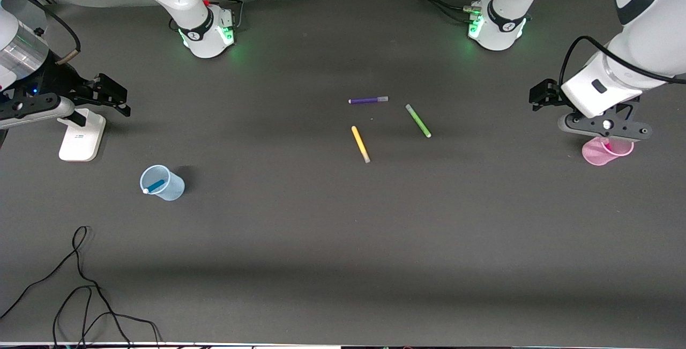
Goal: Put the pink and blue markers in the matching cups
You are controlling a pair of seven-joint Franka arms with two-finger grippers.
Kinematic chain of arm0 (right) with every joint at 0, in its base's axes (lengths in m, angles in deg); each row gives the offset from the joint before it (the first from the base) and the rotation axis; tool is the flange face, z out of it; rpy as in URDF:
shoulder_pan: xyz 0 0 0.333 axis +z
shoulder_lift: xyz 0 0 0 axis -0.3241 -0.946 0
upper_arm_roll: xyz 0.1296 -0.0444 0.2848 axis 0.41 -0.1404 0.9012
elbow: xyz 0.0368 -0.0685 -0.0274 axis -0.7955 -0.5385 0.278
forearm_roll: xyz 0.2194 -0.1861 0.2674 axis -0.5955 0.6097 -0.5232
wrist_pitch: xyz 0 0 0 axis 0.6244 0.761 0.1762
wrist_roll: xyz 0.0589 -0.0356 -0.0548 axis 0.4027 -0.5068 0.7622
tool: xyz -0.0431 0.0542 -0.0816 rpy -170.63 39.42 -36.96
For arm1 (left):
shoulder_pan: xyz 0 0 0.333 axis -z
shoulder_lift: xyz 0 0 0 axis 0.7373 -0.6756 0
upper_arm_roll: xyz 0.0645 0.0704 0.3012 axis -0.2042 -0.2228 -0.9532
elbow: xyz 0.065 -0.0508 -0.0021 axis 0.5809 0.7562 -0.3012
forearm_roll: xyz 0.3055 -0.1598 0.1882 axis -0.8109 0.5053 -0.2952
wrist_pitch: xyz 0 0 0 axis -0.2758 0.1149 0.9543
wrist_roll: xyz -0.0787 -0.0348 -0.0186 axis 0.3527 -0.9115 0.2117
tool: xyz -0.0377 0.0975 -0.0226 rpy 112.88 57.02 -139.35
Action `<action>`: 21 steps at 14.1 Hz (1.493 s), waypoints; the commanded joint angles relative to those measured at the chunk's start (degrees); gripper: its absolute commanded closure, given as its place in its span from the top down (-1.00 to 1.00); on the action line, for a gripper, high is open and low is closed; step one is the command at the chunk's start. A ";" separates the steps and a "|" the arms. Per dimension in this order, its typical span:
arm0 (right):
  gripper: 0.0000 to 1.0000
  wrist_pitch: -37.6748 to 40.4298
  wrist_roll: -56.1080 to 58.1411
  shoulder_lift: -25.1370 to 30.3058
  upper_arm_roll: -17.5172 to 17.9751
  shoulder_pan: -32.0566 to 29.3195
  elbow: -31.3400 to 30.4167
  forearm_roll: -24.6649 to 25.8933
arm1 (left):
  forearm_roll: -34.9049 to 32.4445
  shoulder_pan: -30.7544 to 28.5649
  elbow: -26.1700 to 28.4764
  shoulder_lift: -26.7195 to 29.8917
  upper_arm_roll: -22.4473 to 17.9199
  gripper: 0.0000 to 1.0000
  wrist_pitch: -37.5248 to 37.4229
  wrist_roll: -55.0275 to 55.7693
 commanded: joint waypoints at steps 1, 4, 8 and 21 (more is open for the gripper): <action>1.00 0.56 -0.92 -0.24 0.40 0.17 0.99 -0.27 | -0.98 12.38 -1.84 -0.05 -12.57 0.98 -1.52 -0.29; 1.00 0.56 -1.09 -0.86 0.40 -0.01 1.08 -0.27 | -0.46 12.51 -1.75 -0.67 -14.64 0.98 -1.52 -3.10; 1.00 0.56 -1.27 -1.21 0.49 -1.93 1.25 -0.89 | -0.45 12.86 -2.54 -1.11 -14.56 0.98 -1.51 -3.10; 1.00 0.56 -0.65 -1.65 1.55 -3.00 1.16 -0.80 | -0.37 12.42 -3.51 -1.90 -14.73 0.98 -1.60 -3.63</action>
